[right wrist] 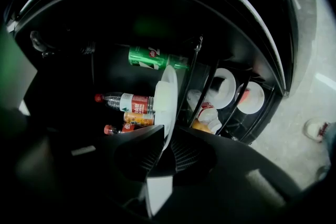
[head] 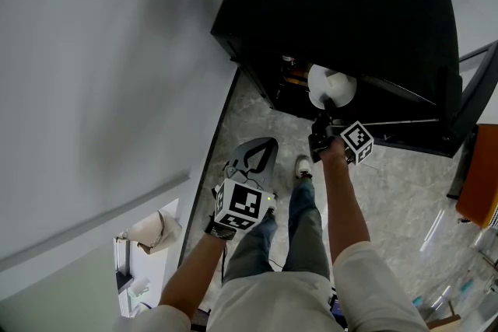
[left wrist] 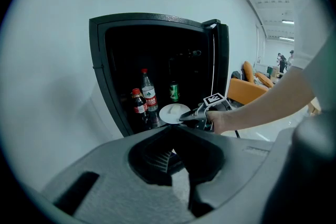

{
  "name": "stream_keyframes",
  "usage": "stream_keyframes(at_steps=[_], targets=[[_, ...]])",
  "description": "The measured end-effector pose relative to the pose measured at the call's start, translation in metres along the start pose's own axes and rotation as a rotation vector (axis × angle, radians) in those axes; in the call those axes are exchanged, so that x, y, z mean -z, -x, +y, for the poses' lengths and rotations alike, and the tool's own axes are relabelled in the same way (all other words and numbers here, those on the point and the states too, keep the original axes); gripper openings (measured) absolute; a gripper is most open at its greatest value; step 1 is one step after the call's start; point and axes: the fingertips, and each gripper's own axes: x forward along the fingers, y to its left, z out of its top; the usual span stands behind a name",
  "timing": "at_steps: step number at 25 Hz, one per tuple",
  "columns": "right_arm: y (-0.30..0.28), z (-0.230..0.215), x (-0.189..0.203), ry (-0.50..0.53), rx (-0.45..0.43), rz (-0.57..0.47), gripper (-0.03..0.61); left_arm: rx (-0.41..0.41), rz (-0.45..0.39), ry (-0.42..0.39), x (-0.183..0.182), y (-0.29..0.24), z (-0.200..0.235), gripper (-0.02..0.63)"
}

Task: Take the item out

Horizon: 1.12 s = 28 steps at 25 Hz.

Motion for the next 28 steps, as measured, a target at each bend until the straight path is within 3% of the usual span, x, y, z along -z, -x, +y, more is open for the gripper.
stream_keyframes(at_steps=[28], targets=[[0.030,0.007,0.025,-0.102,-0.006,0.011,0.021,-0.021,-0.025,-0.019,0.003,0.031,0.000,0.006]])
